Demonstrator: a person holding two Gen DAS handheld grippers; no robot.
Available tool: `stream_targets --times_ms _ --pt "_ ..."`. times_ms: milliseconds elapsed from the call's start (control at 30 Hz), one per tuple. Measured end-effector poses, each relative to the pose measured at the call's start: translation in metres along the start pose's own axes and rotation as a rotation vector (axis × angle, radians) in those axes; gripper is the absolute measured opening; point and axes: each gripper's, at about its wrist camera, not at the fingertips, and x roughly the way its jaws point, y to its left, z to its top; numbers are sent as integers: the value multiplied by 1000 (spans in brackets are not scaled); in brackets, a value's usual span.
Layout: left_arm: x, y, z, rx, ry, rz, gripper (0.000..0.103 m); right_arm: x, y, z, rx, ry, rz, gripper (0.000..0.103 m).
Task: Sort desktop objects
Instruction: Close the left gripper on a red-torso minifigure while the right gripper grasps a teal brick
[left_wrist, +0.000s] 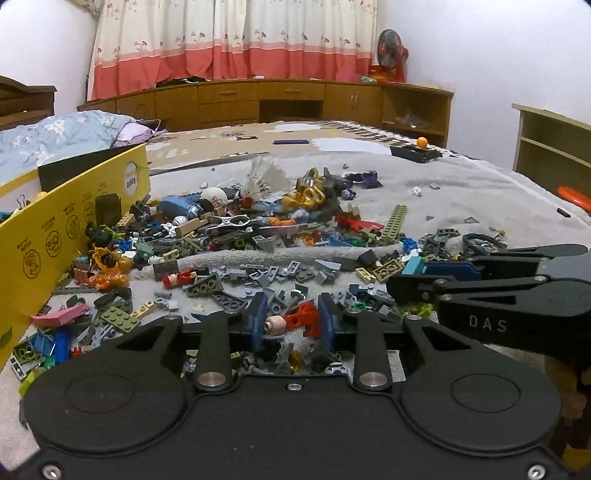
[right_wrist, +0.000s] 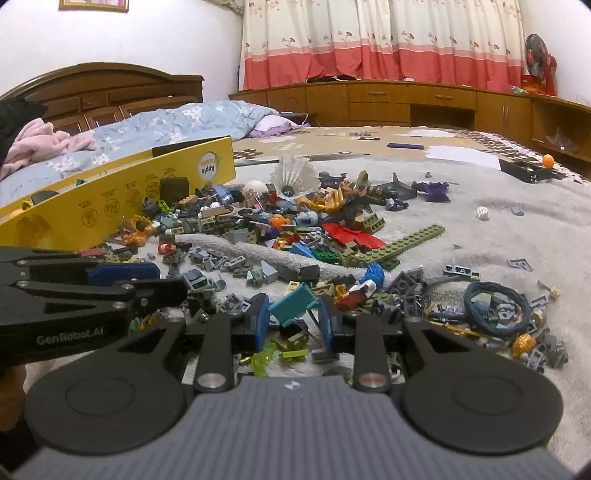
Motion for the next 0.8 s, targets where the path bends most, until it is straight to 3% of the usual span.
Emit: stream_targets --times_ms 167,300,400,567,667,800 --pt "4 0 -8 8 32 32 30 -2 2 1 7 -1 17 33" --pt "0 3 -13 -6 40 41 40 -2 3 0 4 1 18 33" --pt "-4 4 -17 -26 46 52 42 -4 4 1 7 -2 22 33" --pt "-7 3 -17 -50 40 69 41 -5 6 1 3 -3 25 33" --pt "-6 2 -17 -43 42 68 31 -5 7 1 2 -4 26 33" --pt "-11 2 -15 -50 22 51 31 -7 8 2 4 -9 28 33"
